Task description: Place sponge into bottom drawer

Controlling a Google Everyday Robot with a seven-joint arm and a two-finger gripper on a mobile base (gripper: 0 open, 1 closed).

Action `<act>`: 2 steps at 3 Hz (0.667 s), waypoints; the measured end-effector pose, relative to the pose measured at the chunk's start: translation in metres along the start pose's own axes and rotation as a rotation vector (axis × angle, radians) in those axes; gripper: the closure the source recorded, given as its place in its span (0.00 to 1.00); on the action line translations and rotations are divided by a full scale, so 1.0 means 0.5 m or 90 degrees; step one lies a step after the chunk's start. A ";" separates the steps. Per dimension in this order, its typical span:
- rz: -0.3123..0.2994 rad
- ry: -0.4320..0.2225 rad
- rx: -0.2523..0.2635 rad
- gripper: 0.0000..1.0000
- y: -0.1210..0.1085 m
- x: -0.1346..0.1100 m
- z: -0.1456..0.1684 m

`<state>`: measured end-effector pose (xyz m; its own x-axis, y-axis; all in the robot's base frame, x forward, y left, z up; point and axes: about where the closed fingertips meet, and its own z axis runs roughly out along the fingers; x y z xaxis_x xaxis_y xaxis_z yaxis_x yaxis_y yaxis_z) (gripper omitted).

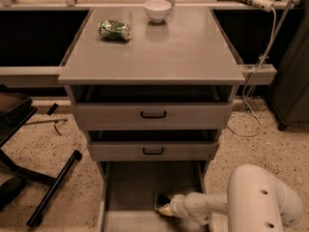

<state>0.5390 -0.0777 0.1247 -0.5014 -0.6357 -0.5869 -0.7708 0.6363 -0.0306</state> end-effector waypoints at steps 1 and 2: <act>0.000 0.000 0.000 0.60 0.000 0.000 0.000; 0.000 0.000 0.000 0.37 0.000 0.000 0.000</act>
Offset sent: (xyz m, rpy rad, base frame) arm 0.0000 0.0000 0.0000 0.0000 0.0000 0.0000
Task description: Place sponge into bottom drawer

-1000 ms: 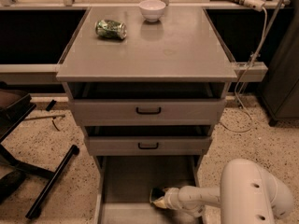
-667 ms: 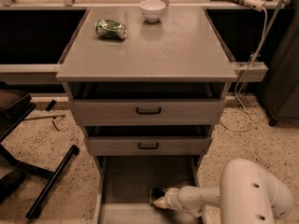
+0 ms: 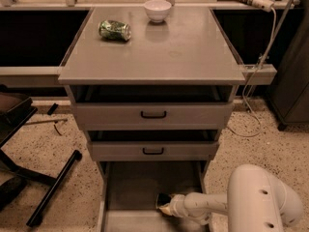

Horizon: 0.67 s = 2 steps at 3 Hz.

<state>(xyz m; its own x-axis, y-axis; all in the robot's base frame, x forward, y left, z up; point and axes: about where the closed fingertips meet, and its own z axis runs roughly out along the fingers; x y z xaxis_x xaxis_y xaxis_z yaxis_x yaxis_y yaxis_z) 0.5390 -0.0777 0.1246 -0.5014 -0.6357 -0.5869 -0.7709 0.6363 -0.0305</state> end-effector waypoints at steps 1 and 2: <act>0.000 0.000 0.000 0.13 0.000 0.000 0.000; 0.000 0.000 0.000 0.00 0.000 0.000 0.000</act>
Offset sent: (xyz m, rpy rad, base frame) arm 0.0000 0.0000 0.0000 0.0000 0.0000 0.0000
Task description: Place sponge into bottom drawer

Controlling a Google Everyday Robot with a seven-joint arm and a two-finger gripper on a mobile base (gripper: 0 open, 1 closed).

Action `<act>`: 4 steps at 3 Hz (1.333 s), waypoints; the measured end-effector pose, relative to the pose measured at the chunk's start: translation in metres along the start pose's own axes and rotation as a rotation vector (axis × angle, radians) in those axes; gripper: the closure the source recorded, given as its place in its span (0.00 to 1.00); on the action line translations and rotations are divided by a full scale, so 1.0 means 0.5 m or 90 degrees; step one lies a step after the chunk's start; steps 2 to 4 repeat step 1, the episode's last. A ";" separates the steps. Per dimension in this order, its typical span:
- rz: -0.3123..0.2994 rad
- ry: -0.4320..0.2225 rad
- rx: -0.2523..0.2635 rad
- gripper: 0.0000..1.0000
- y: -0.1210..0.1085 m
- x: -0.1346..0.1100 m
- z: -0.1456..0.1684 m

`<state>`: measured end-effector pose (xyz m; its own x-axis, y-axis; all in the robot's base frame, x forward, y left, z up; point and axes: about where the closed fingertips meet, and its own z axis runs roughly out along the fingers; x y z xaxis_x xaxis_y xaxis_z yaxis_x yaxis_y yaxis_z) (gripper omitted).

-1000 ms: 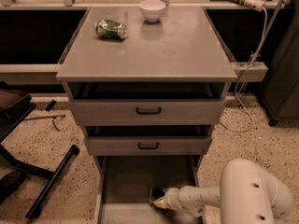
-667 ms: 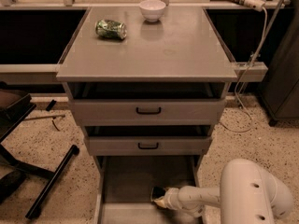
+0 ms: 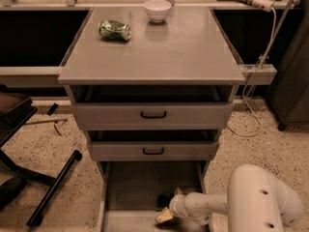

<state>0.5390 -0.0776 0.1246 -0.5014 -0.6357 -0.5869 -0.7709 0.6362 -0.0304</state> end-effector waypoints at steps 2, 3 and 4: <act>0.000 0.000 0.000 0.00 0.000 0.000 0.000; 0.000 0.000 0.000 0.00 0.000 0.000 0.000; 0.000 0.000 0.000 0.00 0.000 0.000 0.000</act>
Offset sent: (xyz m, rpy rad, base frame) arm 0.0000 0.0000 0.0000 0.0000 0.0000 0.0000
